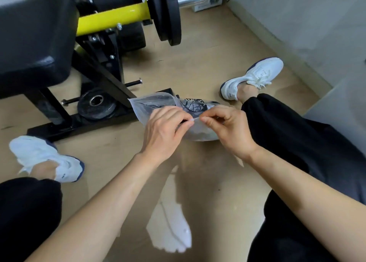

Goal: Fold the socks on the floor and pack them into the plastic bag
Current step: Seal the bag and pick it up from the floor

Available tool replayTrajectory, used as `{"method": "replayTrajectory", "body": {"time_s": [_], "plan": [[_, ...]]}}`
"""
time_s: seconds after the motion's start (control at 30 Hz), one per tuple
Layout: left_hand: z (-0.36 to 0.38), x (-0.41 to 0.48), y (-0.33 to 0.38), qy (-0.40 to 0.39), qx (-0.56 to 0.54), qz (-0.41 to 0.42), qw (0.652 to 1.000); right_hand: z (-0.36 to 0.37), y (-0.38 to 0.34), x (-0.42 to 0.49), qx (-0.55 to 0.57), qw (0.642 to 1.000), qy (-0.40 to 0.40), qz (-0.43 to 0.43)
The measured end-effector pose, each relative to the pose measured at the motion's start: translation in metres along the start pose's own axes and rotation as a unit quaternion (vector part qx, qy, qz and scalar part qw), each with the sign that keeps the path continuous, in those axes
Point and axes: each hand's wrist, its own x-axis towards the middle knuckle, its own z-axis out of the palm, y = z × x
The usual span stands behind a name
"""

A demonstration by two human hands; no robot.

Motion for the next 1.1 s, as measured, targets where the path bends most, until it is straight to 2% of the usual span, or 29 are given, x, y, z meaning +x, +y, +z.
{"method": "replayTrajectory", "body": {"time_s": [0.3, 0.47, 0.53, 0.63, 0.73, 0.83, 1.0, 1.1], "plan": [[-0.011, 0.019, -0.059, -0.084, 0.05, -0.095, 0.991, -0.017, 0.005, 0.011, 0.088, 0.988, 0.098, 0.085], [-0.016, 0.031, -0.052, -0.086, -0.018, -0.125, 0.988, -0.026, 0.0, 0.014, 0.063, 0.986, 0.118, 0.097], [-0.019, 0.031, -0.046, -0.089, -0.03, -0.131, 0.987, -0.033, -0.003, 0.017, -0.016, 0.99, 0.105, 0.096], [-0.028, 0.032, -0.036, -0.082, -0.025, -0.119, 0.989, -0.037, -0.017, 0.022, -0.229, 0.971, 0.06, 0.03], [-0.043, 0.042, -0.019, -0.071, -0.02, -0.098, 0.992, -0.016, -0.049, 0.025, -0.298, 0.954, -0.021, -0.035], [-0.063, 0.05, -0.005, -0.077, -0.007, -0.081, 0.994, 0.002, -0.072, 0.029, -0.382, 0.92, -0.085, -0.029], [-0.101, 0.046, -0.001, -0.082, 0.014, -0.082, 0.993, -0.012, -0.085, 0.038, -0.32, 0.944, -0.084, -0.001], [-0.117, 0.033, 0.001, -0.101, 0.012, -0.075, 0.992, -0.009, -0.092, 0.043, -0.337, 0.934, -0.12, 0.007]]}}
